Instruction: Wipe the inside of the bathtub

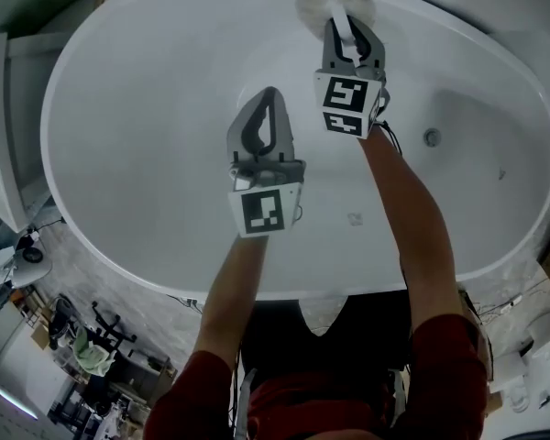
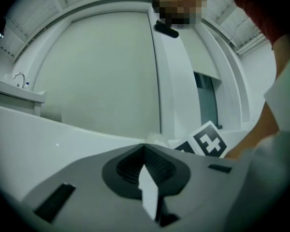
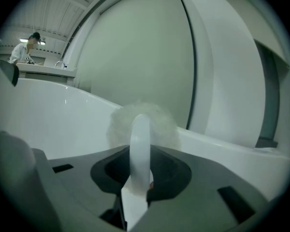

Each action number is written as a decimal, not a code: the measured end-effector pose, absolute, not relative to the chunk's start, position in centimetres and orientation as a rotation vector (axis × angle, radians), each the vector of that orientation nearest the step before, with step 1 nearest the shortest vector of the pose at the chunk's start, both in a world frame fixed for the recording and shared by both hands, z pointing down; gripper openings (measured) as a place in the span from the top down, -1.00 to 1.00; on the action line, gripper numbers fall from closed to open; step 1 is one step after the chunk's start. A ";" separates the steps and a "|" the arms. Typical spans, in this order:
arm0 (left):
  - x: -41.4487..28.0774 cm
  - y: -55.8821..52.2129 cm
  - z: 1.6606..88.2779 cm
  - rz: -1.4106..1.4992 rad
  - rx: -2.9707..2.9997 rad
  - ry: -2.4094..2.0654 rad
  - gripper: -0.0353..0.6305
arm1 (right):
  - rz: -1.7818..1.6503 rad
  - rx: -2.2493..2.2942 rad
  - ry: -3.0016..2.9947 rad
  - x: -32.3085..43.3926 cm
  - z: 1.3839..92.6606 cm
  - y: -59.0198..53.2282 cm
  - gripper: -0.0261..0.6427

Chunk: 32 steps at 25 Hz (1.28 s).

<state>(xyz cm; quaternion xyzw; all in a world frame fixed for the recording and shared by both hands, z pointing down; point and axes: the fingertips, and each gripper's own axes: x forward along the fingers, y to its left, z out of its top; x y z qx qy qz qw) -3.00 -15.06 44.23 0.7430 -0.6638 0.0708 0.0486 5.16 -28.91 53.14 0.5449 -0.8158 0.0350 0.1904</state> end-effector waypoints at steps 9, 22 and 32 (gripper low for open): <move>8.0 -16.3 46.1 0.233 2.349 -1.911 0.85 | 0.114 1.615 -2.211 17.8 55.2 -28.7 0.65; 23.3 -18.8 47.1 0.258 2.485 -1.725 0.85 | 0.109 1.726 -2.087 35.9 57.0 -28.5 0.65; 32.6 -19.4 47.5 0.268 2.586 -1.572 0.85 | 0.429 2.042 -1.848 51.9 58.8 -27.3 0.64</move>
